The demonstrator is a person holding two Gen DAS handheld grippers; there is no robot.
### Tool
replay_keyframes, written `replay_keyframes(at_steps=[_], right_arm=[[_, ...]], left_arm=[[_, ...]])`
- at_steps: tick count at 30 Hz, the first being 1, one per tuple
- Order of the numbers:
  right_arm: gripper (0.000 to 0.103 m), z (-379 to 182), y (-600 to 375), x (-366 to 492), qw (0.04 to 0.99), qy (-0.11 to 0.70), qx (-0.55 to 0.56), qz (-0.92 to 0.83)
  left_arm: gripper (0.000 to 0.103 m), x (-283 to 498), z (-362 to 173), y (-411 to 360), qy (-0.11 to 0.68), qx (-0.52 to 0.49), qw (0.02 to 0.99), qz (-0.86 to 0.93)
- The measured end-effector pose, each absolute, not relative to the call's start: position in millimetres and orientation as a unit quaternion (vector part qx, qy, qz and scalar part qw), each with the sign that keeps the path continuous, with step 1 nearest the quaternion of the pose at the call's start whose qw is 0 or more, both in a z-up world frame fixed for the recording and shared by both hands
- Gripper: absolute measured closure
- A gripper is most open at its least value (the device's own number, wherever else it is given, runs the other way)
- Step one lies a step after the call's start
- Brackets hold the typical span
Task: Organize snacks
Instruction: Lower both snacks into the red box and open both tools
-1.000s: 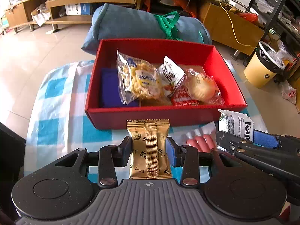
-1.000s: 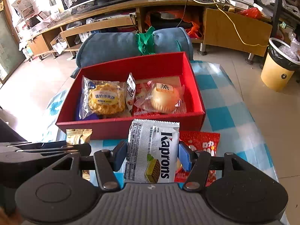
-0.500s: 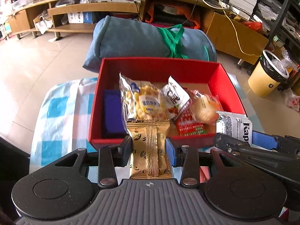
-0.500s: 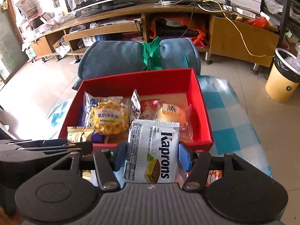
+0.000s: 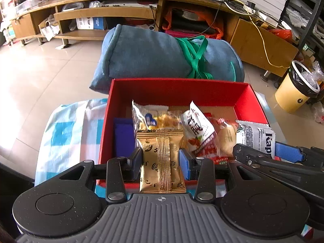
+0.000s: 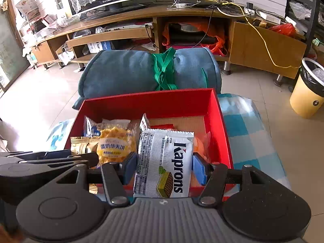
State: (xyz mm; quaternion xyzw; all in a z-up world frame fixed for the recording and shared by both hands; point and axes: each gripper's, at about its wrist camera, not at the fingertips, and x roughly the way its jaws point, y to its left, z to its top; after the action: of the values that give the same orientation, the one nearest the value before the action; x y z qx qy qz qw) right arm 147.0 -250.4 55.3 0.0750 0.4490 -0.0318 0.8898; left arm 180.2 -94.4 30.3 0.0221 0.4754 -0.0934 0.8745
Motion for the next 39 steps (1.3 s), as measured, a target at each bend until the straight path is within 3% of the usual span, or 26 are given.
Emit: replay_keyframes(at_steps=[27,39], right_arm=[[0.051,17,-258,195,0.876,0.477,0.073,-0.027],[0.05,7,-259,200,0.873,0.483,0.069,-0.024]], left_arm=[[0.056,220,2,-105,0.498,0.041,0.864,-0.063],[0.052,224,-6,-105,0.502,0.043,0.862,-0.056]])
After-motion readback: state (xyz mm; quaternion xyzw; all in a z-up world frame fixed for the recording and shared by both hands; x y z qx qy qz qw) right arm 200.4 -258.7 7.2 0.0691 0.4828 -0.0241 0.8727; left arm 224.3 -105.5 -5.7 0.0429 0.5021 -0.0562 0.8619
